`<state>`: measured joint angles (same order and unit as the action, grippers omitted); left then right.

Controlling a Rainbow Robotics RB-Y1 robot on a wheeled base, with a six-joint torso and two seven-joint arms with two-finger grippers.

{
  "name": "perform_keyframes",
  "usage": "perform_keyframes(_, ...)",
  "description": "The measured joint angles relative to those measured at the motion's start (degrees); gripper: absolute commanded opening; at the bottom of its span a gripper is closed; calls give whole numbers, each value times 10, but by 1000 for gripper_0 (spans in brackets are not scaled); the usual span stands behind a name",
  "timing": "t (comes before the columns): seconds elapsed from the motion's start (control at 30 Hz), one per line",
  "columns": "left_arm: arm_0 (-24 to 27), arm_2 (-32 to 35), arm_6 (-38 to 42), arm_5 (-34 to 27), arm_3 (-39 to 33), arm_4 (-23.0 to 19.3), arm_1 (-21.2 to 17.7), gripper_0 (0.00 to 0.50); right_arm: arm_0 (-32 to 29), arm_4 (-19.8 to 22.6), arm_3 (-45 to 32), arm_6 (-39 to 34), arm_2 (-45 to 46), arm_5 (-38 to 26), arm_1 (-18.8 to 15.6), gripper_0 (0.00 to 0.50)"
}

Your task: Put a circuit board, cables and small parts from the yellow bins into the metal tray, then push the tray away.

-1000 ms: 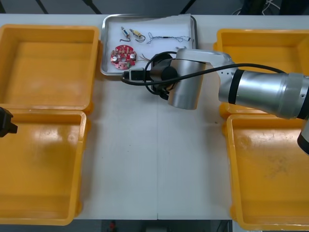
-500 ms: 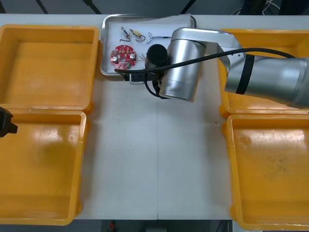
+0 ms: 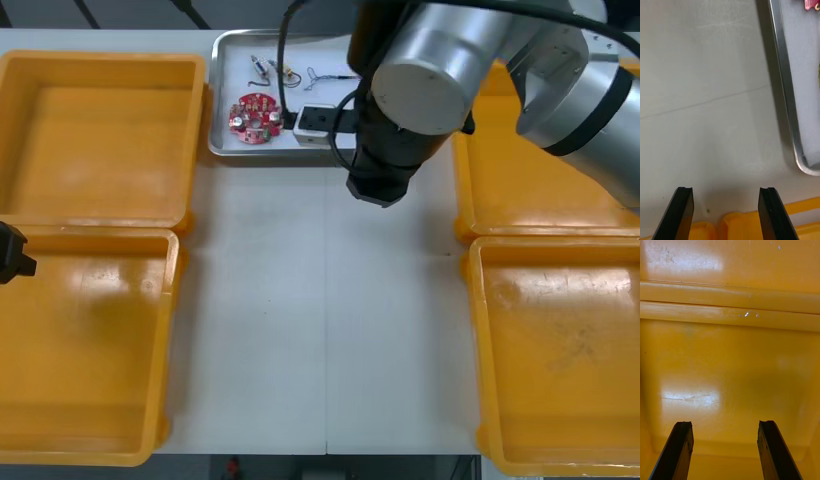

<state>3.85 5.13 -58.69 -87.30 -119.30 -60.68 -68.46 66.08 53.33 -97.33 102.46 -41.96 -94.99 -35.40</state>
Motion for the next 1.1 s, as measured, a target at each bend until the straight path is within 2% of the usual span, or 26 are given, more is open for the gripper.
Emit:
perform_keyframes(0.17,0,0,0,0,0,0,0,500,-33,51,-17,-11,65,-23,-33,500)
perform_keyframes(0.3,0,0,0,0,0,0,0,500,-65,77,-41,-85,110,-33,-69,500)
perform_keyframes(0.4,0,0,0,0,0,0,0,500,-92,79,-71,-154,137,-44,-97,500)
perform_keyframes(0.57,0,0,0,0,0,0,0,500,-148,79,-121,-219,189,-53,-135,500)
perform_keyframes(0.73,0,0,0,0,0,0,0,500,-212,83,-150,-334,251,-60,-168,500)
perform_keyframes(0.9,0,0,0,0,0,0,0,500,-271,90,-155,-362,311,-62,-191,500)
perform_keyframes(1.1,0,0,0,0,0,0,0,500,-327,90,-156,-441,364,-63,-207,500)
